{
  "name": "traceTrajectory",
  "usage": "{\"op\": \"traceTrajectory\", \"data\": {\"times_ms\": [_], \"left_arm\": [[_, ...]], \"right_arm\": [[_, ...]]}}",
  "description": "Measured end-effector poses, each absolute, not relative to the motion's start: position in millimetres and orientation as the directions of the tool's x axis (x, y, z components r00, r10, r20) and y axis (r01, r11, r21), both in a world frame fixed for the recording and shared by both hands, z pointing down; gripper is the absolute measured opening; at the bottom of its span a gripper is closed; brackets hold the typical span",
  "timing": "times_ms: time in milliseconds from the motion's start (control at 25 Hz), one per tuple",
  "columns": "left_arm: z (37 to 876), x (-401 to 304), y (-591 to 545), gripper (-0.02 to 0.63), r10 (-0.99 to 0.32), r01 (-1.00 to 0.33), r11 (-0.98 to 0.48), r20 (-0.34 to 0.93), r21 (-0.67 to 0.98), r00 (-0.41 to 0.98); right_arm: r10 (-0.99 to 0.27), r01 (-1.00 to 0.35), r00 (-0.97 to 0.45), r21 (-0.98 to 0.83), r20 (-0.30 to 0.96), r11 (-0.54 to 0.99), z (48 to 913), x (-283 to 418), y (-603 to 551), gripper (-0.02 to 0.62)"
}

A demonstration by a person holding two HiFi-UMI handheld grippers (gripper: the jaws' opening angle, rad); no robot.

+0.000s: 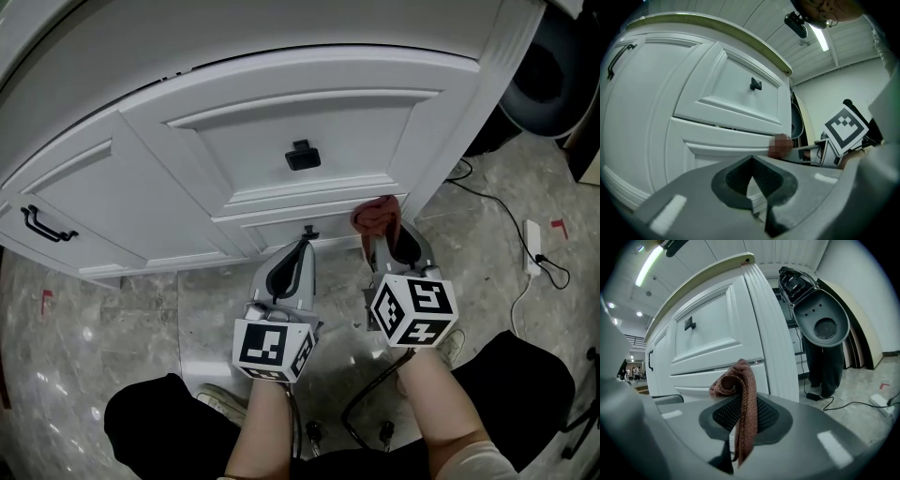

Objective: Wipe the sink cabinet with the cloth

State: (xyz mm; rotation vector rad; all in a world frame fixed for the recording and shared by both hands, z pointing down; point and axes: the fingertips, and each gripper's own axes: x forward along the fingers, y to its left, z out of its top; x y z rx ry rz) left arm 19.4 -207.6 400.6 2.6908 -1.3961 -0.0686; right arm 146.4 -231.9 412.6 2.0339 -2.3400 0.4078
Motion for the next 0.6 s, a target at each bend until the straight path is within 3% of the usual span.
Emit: {"op": "traceTrajectory", "data": {"times_ms": [600], "left_arm": [[421,19,-201,0.0,-0.809,-0.808,-0.577,0.053,0.121,0.586]], "right_arm": [[-0.983,-0.976,-0.037,-0.217,0.18,-0.003,419,177,-219,0.083]]}}
